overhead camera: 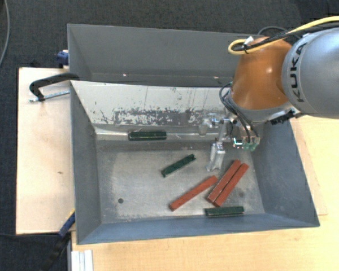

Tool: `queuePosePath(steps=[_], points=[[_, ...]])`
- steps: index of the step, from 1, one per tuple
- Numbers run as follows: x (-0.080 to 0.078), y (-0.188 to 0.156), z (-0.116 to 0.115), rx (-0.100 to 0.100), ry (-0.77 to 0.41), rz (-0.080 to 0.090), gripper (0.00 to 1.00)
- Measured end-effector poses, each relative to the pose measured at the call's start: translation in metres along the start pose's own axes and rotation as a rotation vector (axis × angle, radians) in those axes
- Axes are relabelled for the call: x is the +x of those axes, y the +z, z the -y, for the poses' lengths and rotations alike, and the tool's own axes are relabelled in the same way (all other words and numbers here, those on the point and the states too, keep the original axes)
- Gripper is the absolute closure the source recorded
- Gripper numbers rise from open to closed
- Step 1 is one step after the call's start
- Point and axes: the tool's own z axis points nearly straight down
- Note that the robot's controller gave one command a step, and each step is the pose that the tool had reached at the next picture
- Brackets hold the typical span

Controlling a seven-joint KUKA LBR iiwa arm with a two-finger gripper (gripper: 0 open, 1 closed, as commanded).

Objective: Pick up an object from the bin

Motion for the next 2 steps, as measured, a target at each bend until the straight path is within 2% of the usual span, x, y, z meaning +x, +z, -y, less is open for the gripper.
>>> queuePosePath(steps=[1,2], points=[[-0.002,-0.004,0.000,0.000,0.000,0.008,0.00],[0.049,0.041,0.006,0.002,-0.192,0.013,0.00]])
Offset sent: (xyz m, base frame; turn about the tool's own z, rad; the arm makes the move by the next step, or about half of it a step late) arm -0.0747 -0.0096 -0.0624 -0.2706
